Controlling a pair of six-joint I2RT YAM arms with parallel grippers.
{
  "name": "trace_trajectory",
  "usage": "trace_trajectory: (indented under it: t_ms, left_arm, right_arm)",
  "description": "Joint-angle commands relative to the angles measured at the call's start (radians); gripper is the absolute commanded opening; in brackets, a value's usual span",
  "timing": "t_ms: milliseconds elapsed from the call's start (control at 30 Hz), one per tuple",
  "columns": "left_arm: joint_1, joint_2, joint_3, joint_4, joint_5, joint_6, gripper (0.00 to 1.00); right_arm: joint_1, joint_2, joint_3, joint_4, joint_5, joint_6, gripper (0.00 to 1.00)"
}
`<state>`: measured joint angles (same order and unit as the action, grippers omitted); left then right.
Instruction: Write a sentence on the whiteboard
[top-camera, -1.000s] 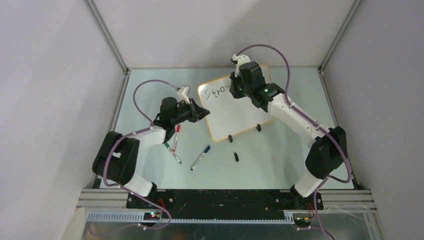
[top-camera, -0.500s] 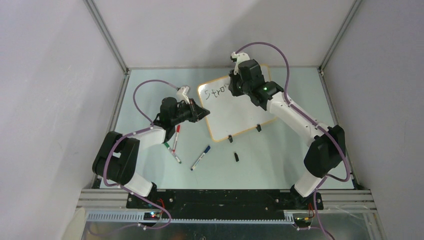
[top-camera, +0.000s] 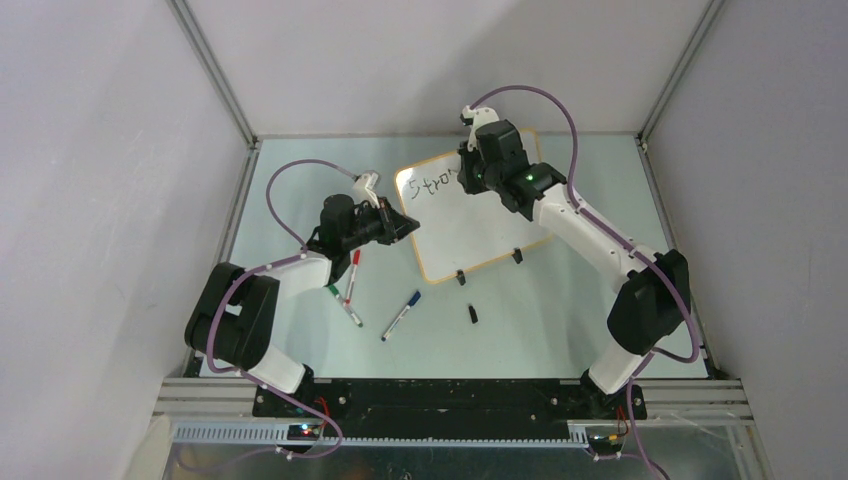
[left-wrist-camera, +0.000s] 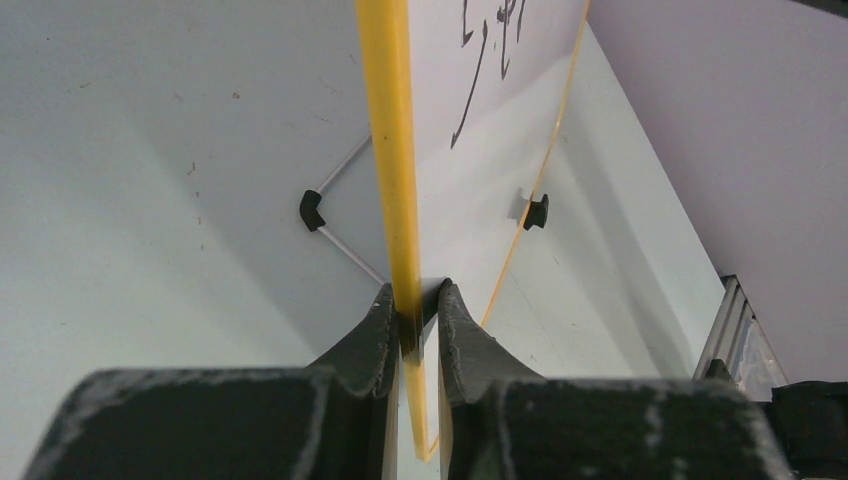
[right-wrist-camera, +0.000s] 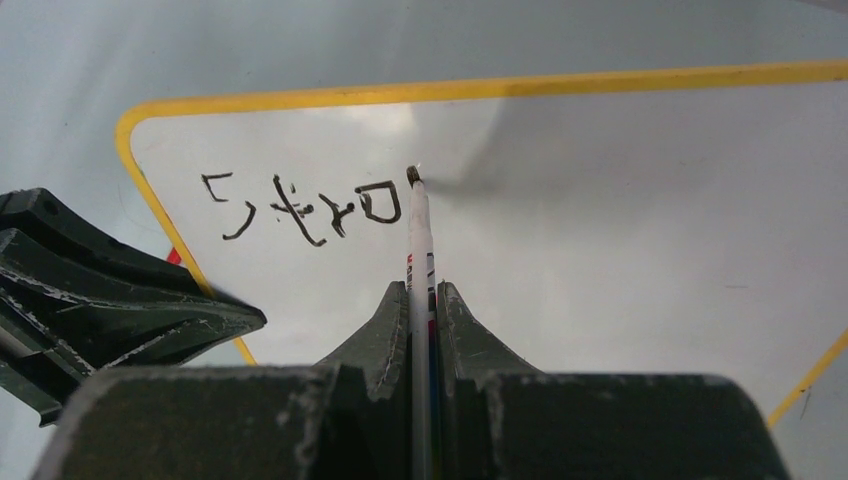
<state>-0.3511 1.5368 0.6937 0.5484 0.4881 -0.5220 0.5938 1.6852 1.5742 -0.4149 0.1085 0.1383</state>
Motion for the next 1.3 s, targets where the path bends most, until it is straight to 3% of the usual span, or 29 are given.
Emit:
trace_trajectory:
  t_ms: [0,367,1267]
  left_arm:
    - [-0.009,-0.001,-0.01,-0.103,-0.048,0.103,0.0]
    - [-0.01,0.0,-0.01,-0.102,-0.049,0.104,0.0]
    - [-0.012,-0.004,-0.013,-0.1,-0.047,0.101,0.0]
  right_arm:
    - [-0.002,-0.018,-0.027,-0.018,0.019,0.006,0.0]
    - [0.002,-0.024,-0.044,-0.018,0.018,0.008,0.0]
    - [-0.004,0.041,0.091,-0.046,0.019,0.0,0.0]
